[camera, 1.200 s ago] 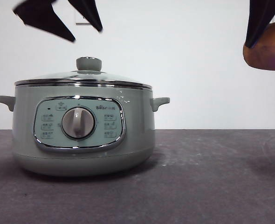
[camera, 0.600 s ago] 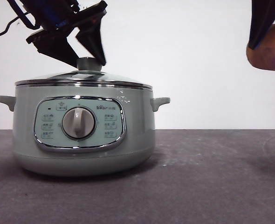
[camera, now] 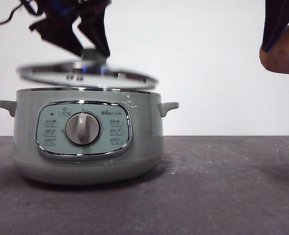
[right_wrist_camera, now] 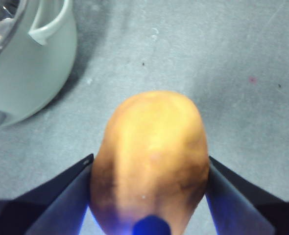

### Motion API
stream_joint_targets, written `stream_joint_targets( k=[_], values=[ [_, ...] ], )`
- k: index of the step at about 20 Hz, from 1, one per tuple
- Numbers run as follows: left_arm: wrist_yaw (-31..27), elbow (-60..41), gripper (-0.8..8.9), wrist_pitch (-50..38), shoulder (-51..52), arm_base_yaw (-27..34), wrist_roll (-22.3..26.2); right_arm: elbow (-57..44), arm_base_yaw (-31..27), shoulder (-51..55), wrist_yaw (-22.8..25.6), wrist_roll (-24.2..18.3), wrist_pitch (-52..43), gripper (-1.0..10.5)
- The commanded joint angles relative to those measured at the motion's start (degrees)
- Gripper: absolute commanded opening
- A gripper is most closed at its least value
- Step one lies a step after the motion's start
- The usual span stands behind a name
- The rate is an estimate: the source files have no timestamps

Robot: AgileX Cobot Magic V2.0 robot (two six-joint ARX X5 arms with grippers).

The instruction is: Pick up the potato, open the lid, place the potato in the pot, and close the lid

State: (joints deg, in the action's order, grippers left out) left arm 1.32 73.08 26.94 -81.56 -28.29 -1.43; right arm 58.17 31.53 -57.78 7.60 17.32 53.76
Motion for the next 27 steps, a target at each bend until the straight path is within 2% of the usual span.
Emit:
stream_joint_targets(
  k=[1,3,6,10,14,24,27],
  values=[
    [-0.1,5.7,-0.08,0.5,2.8,-0.1,2.0,0.1,0.0,0.0,-0.2,0.2,-2.5,-0.1],
    [-0.4,10.2,-0.08,3.9,4.4,-0.1,3.5,0.1,0.0,0.0,-1.1,0.1,-4.7,-0.1],
    [-1.3,16.5,-0.08,10.5,7.4,-0.1,4.8,0.1,0.0,-0.3,-9.6,-0.3,-12.0,-0.1],
    [-1.4,23.0,-0.08,16.7,12.4,-0.1,6.0,1.1,0.6,-3.6,-17.9,-0.3,-20.0,-0.1],
    [-4.4,26.1,-0.08,20.3,17.8,-0.1,6.1,8.8,2.5,-13.0,-18.2,-3.8,-19.3,-0.1],
    [-7.3,26.1,-0.08,27.1,26.2,-0.1,6.0,42.1,10.4,-47.3,-18.1,-14.6,-11.7,-0.1],
    [-7.3,26.1,-0.08,27.8,26.7,-0.1,6.0,47.9,12.2,-55.8,-15.7,-17.7,-11.3,-0.1]
  ],
)
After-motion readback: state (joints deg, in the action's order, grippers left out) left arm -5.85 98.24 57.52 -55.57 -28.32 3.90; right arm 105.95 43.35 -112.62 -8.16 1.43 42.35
